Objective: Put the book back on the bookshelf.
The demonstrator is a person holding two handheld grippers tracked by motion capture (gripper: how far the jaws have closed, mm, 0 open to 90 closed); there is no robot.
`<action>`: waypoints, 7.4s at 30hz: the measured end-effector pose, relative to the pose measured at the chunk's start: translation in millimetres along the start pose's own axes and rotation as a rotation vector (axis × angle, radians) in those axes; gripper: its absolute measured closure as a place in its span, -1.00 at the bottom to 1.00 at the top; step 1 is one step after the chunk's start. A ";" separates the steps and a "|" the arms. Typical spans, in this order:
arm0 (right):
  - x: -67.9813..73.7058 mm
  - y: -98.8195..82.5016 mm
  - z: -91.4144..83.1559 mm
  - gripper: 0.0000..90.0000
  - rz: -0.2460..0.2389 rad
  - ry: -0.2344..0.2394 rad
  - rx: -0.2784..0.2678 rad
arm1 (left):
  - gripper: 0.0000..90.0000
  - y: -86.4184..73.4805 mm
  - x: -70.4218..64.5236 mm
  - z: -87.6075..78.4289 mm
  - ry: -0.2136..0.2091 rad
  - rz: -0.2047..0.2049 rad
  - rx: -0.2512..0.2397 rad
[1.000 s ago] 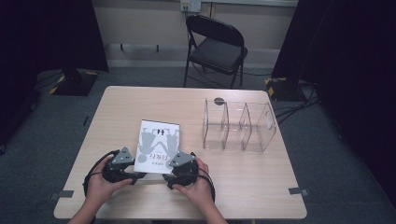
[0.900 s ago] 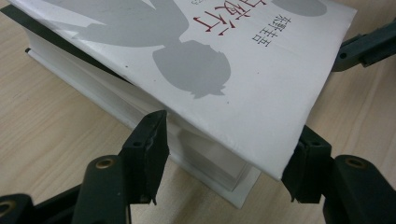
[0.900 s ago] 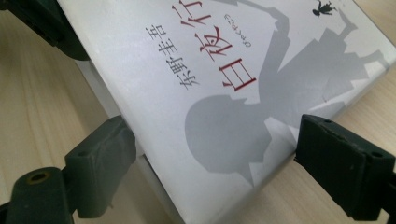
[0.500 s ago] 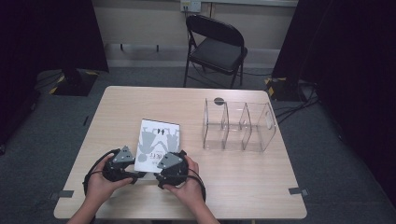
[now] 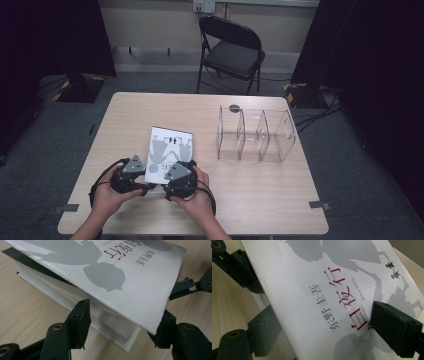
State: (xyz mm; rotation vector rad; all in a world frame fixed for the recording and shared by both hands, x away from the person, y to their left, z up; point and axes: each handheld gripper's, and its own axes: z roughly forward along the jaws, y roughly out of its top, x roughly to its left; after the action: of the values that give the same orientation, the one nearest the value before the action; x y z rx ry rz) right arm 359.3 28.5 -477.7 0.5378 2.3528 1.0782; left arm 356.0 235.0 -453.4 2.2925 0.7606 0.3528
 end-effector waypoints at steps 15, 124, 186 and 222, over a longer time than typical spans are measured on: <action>1.3 -4.8 0.1 -0.75 0.015 -0.047 -0.026 | -0.05 7.6 -4.4 0.3 -0.009 0.004 0.012; -70.1 76.4 -57.5 0.43 -0.134 -0.106 0.191 | -0.36 28.5 0.3 19.4 0.094 0.306 -0.027; -86.9 92.1 -89.2 -0.15 -0.028 0.038 0.103 | 0.29 57.1 -9.8 -3.0 0.128 0.417 -0.159; -85.1 -97.9 -88.2 -0.52 0.318 0.069 0.259 | 0.50 108.8 -17.1 -12.5 0.097 0.203 -0.136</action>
State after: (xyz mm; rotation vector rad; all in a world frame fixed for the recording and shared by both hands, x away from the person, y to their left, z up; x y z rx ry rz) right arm 362.0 -128.3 -481.1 1.0122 2.5430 0.9370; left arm 383.0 166.7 -370.4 2.2404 0.5339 0.5937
